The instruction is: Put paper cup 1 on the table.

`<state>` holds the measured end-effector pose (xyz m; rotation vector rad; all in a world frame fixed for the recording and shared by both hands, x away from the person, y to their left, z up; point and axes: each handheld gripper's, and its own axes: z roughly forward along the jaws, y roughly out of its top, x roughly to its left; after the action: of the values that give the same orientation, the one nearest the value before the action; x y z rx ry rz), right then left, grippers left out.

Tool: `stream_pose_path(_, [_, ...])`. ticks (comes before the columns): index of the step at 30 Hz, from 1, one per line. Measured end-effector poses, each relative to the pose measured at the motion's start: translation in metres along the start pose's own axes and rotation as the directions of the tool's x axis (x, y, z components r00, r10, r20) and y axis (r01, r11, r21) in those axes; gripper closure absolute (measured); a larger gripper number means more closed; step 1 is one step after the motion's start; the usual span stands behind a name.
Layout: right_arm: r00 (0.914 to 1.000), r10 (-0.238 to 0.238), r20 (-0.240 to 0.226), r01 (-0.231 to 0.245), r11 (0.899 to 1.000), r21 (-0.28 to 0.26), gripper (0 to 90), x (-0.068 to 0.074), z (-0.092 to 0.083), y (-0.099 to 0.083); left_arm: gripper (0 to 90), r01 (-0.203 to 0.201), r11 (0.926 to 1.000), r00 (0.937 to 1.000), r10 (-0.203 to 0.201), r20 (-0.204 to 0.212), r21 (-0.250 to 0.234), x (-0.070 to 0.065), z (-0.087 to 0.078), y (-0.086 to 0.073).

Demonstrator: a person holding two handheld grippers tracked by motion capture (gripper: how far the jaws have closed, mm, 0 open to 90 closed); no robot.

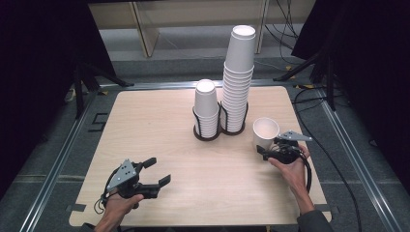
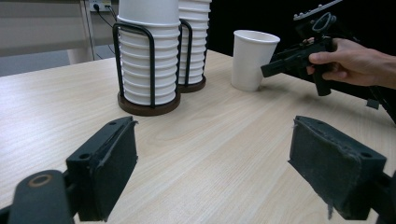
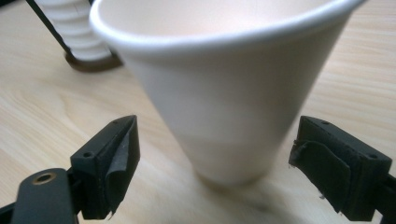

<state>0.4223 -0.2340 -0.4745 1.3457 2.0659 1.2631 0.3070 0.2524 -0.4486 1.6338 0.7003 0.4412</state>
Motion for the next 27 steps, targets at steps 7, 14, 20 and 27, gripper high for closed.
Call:
stream_pose_path(7, [0.9993,0.035,0.015,-0.035,0.999,0.024,15.4,0.008,-0.022,-0.006,14.5,0.001,1.0000,1.0000,-0.001,-0.002,-0.001,0.000,0.000,0.000])
stream_pose_path(14, [0.9997,-0.003,0.026,0.004,0.999,-0.033,15.5,0.022,-0.047,-0.004,14.5,-0.002,1.0000,1.0000,0.002,-0.004,0.002,0.001,0.000,0.000])
stream_pose_path(20, [0.9976,-0.069,-0.008,0.069,0.996,-0.050,16.5,0.035,-0.059,0.004,14.5,0.004,0.9996,0.9998,-0.003,-0.018,0.029,0.001,-0.002,0.000])
stream_pose_path(27, [0.9946,-0.102,-0.022,0.099,0.991,-0.095,16.7,0.050,-0.073,0.020,14.5,0.001,0.9996,0.9999,0.000,-0.017,0.028,0.001,-0.001,0.000])
